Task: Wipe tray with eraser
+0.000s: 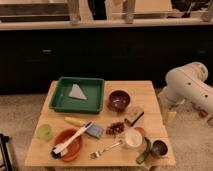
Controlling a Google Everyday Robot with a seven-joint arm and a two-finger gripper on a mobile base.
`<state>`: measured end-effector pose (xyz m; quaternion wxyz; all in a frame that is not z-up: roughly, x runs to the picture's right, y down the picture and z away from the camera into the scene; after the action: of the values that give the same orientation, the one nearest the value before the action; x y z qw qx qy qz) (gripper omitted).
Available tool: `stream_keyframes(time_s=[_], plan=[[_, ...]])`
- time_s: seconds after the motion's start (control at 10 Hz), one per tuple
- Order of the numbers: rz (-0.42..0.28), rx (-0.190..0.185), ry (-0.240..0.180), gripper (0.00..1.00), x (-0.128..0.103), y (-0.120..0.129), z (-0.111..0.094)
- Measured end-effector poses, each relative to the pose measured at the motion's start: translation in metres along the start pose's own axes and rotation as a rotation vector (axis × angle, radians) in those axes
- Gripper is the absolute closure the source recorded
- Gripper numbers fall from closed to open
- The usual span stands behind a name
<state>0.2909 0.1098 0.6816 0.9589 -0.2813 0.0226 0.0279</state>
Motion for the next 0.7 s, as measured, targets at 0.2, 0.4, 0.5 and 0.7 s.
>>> stream_keyframes(time_s=[0.2, 0.4, 0.5, 0.7], plan=[[0.000, 0.000, 0.000, 0.20, 0.000, 0.000, 0.000], [0.000, 0.000, 0.000, 0.20, 0.000, 0.000, 0.000], [-0.002, 0.000, 0.001, 0.20, 0.000, 0.000, 0.001], [-0.081, 0.004, 0.014, 0.20, -0.014, 0.003, 0.010]])
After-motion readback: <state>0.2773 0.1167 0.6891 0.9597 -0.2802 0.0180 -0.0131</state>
